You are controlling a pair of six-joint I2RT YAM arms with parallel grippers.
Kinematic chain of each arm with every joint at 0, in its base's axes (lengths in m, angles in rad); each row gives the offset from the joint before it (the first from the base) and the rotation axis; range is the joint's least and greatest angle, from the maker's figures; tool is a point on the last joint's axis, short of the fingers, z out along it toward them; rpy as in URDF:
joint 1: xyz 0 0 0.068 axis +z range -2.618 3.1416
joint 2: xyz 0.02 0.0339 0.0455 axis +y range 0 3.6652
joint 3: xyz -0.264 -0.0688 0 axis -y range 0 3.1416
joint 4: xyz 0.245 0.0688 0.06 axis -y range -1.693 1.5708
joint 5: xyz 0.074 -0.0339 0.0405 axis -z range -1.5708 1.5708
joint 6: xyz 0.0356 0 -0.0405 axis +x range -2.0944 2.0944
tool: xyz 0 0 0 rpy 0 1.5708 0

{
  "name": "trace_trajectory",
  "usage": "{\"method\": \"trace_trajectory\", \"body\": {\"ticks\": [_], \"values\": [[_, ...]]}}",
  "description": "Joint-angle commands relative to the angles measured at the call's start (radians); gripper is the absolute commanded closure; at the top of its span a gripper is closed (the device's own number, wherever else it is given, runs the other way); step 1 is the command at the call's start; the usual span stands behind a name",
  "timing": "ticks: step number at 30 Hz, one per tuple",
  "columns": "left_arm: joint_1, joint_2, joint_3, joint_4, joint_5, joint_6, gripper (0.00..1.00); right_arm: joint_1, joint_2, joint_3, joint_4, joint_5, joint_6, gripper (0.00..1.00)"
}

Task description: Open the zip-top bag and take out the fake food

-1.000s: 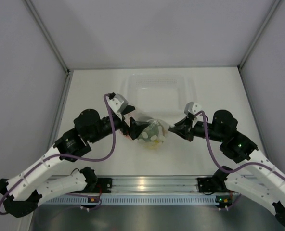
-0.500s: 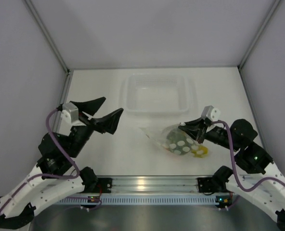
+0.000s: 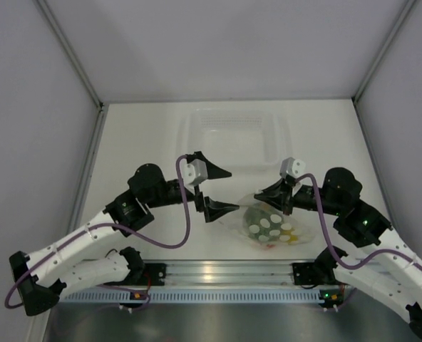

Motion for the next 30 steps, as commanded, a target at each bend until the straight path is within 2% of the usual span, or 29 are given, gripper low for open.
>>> {"method": "trace_trajectory", "body": {"ticks": [1, 8, 14, 15, 17, 18, 19, 20, 21, 22, 26, 30], "values": [[0.000, 0.022, -0.001, 0.044, 0.093, 0.054, 0.02, 0.021, -0.011, 0.053, 0.039, -0.087, -0.017, 1.00], [0.000, 0.148, 0.006, 0.075, 0.139, 0.037, 0.05, 0.023, -0.018, 0.047, 0.064, -0.130, -0.008, 1.00], [-0.011, 0.223, 0.020, 0.077, 0.182, 0.026, 0.17, 0.023, 0.014, 0.091, 0.014, -0.142, 0.008, 1.00], [-0.012, 0.228, 0.020, 0.077, 0.189, 0.025, 0.30, 0.023, 0.018, 0.098, -0.003, -0.142, 0.006, 1.00], [-0.017, 0.234, 0.019, 0.077, 0.186, 0.025, 0.44, 0.023, 0.022, 0.102, -0.011, -0.139, 0.006, 1.00], [-0.020, 0.237, 0.019, 0.077, 0.185, 0.025, 0.62, 0.023, 0.019, 0.102, -0.011, -0.142, 0.006, 1.00], [-0.022, 0.237, 0.019, 0.077, 0.176, 0.025, 0.71, 0.023, 0.017, 0.099, -0.011, -0.144, 0.008, 1.00], [-0.022, 0.237, 0.016, 0.077, 0.171, 0.028, 0.87, 0.024, 0.008, 0.098, -0.013, -0.144, 0.008, 1.00], [-0.022, 0.234, 0.014, 0.077, 0.163, 0.026, 0.96, 0.023, 0.005, 0.098, -0.016, -0.142, 0.008, 1.00], [-0.022, 0.229, 0.013, 0.077, 0.150, 0.026, 1.00, 0.023, 0.003, 0.098, -0.028, -0.139, -0.002, 1.00], [-0.022, 0.205, 0.000, 0.077, 0.148, 0.034, 1.00, 0.023, -0.001, 0.098, -0.071, -0.133, -0.022, 1.00], [-0.022, 0.179, -0.009, 0.077, 0.159, 0.045, 1.00, 0.023, 0.020, 0.096, -0.095, -0.144, -0.023, 0.88]]}}
